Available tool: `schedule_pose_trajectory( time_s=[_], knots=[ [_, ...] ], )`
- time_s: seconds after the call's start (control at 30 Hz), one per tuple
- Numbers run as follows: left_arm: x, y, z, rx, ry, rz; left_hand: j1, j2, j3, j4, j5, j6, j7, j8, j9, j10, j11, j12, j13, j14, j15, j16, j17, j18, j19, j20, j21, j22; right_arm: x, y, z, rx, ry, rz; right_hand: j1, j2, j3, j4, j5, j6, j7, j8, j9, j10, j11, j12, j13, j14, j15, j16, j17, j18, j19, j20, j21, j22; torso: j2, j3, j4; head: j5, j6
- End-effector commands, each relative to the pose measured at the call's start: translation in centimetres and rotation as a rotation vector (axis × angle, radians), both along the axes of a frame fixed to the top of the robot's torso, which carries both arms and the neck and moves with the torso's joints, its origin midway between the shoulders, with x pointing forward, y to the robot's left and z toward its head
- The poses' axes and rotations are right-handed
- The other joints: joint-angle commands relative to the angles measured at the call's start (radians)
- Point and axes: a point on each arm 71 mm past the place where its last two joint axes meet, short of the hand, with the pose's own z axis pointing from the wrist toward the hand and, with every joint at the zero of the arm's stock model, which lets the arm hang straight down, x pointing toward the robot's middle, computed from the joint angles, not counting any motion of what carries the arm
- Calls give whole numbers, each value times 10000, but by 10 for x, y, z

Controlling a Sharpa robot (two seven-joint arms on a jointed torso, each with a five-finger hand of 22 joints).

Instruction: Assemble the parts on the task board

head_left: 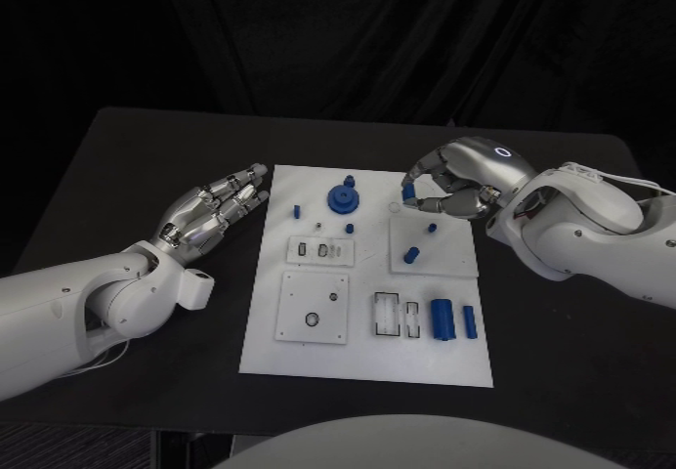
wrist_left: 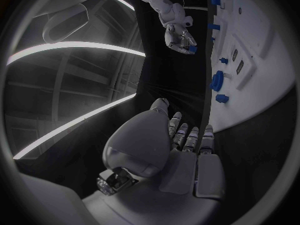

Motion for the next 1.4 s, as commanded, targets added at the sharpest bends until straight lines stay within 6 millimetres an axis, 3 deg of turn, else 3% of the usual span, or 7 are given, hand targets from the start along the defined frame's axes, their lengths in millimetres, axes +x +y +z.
schedule_pose_trajectory(
  time_s=[0.03,0.3,0.5,0.57,0.67,0.97,1.4],
  knots=[
    [-2,1,8,-711,-893,20,78,13,47,-13,55,-21,-2,4,-5,-11,77,-63,-12,-23,68,6,8,3,-19,55,45,9,-7,17,-5,-419,253,234,30,68,25,-92,48,177,-109,315,533,399,-14,14,1987,726,22,-34,1615,162,-6,-26,-134,1289,-11,-13,-7,58,-61],
    [-2,-1,8,-722,-881,-17,79,11,61,-20,59,-6,8,8,-2,-17,59,-66,-13,-13,89,10,12,1,-11,71,50,12,-14,57,-29,-1118,548,852,-65,21,-11,-101,35,-52,-16,241,583,525,70,139,2106,781,74,124,1741,132,82,7,-13,1360,11,-22,61,-5,-102],
    [-2,-2,8,-726,-847,-67,80,11,68,-24,61,-5,16,9,-2,-23,51,-69,-14,-16,97,9,11,0,-12,78,49,12,-13,74,-41,-1202,573,940,-77,11,-16,-113,64,-40,-8,256,604,528,83,140,2106,779,79,94,1713,141,76,12,-50,1348,13,-20,29,35,-126],
    [-2,-3,7,-714,-820,-82,80,11,68,-24,61,-5,16,9,-2,-23,51,-69,-14,-16,97,9,11,0,-12,78,49,12,-12,79,-44,-1273,626,957,-66,12,-8,-137,97,-20,-13,274,625,538,83,150,2115,784,82,98,1715,142,84,15,-52,1350,0,-35,-35,95,-161],
    [-1,-4,7,-700,-776,-114,81,16,77,-27,64,-12,26,9,-2,-28,55,-71,-15,-21,108,7,9,-1,-18,87,44,9,-10,85,-49,-1451,747,932,-59,11,-2,-152,123,-12,-15,282,636,543,82,155,2120,787,81,104,1719,139,95,17,-38,1357,-1,-25,-19,60,-193],
    [-1,-7,6,-702,-702,-213,81,17,83,-29,65,-13,31,9,-2,-26,59,-69,-14,-18,115,8,10,-3,-17,92,45,9,-6,90,-56,-1761,971,792,-67,6,-2,-162,162,-23,-10,281,645,541,83,153,2117,788,82,98,1713,144,92,18,-57,1352,0,-5,17,9,-163],
    [-1,-6,6,-679,-656,-228,87,20,106,-42,69,-22,53,9,-3,-31,85,-72,-14,-18,144,8,10,-8,-15,117,46,10,-3,91,-59,-2017,1116,741,-184,-10,-29,-140,162,-153,38,226,660,509,120,120,2084,789,105,82,1697,151,90,33,-100,1343,-2,-10,-25,25,-189]
  ],
)
